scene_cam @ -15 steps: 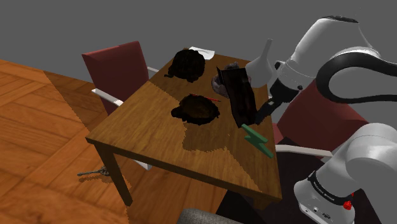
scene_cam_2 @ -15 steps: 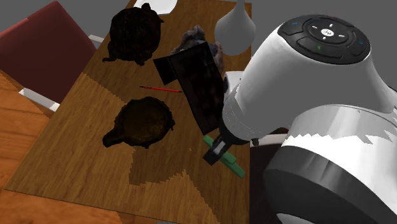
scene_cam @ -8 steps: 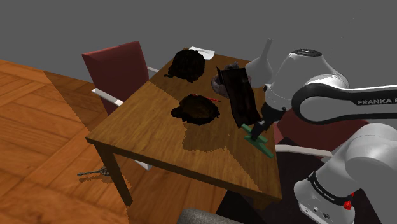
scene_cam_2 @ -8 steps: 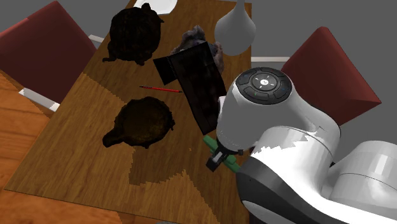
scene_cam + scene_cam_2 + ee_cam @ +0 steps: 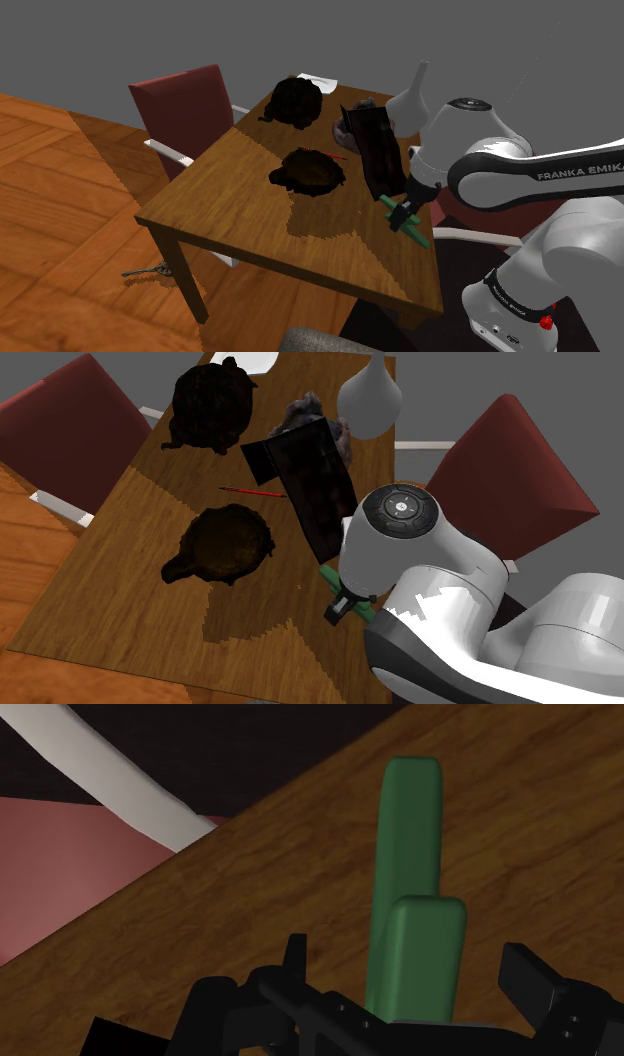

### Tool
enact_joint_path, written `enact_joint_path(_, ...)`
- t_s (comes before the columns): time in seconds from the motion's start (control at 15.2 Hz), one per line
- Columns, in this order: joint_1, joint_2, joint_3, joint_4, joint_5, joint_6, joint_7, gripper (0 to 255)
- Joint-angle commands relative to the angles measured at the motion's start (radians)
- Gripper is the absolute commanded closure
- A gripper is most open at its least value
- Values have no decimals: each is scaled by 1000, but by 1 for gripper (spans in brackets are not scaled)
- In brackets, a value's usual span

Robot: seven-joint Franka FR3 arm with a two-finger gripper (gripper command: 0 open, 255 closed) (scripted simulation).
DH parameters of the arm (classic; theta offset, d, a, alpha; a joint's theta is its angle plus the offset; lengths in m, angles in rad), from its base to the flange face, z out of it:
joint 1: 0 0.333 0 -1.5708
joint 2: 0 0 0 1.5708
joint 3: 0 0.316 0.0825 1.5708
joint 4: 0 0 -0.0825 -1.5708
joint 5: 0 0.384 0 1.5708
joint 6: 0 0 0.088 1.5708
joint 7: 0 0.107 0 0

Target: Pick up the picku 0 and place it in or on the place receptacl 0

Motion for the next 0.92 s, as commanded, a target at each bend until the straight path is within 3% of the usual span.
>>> enact_joint_path(0.0,0,10,3,-2,2,12,1,0)
enact_joint_path(0.33,0,10,3,-2,2,12,0,0)
enact_joint_path(0.4,0,10,3,-2,2,12,0,255)
enact_joint_path(0.86,0,9,3,-1,2,11,1,255)
